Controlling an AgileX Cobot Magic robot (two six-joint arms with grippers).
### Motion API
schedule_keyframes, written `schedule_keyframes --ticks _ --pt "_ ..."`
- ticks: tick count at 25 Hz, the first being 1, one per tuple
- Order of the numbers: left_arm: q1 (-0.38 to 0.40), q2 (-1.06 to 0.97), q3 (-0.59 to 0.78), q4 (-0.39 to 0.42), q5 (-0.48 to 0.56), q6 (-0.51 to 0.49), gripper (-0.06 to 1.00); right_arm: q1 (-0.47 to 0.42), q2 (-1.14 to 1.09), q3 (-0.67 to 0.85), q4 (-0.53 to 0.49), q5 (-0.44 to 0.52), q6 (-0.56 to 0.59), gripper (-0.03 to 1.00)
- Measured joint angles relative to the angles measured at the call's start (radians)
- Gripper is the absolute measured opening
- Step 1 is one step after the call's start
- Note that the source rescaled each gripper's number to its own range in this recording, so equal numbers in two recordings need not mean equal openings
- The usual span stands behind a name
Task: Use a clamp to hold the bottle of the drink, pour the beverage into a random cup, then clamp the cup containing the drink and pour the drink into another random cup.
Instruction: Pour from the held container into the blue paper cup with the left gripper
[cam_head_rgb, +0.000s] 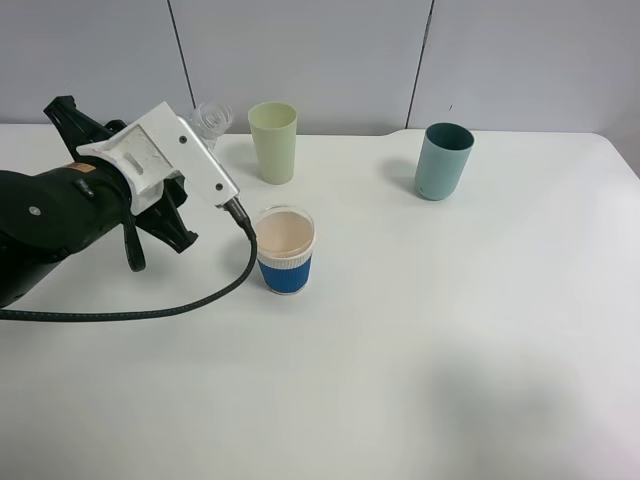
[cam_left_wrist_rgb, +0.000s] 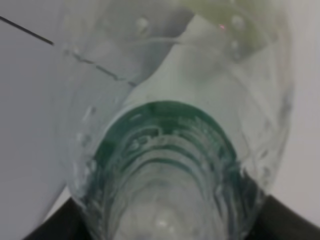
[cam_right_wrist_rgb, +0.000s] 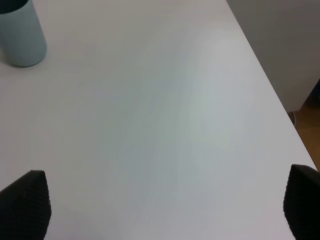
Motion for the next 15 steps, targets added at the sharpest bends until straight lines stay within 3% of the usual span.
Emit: schedule_keyframes --ticks 15 --pt "-0.036 0.063 -0.041 -0.096 -0.035 0.260 0.01 0.000 0.000 0.000 0.000 0.000 0.000 0.79"
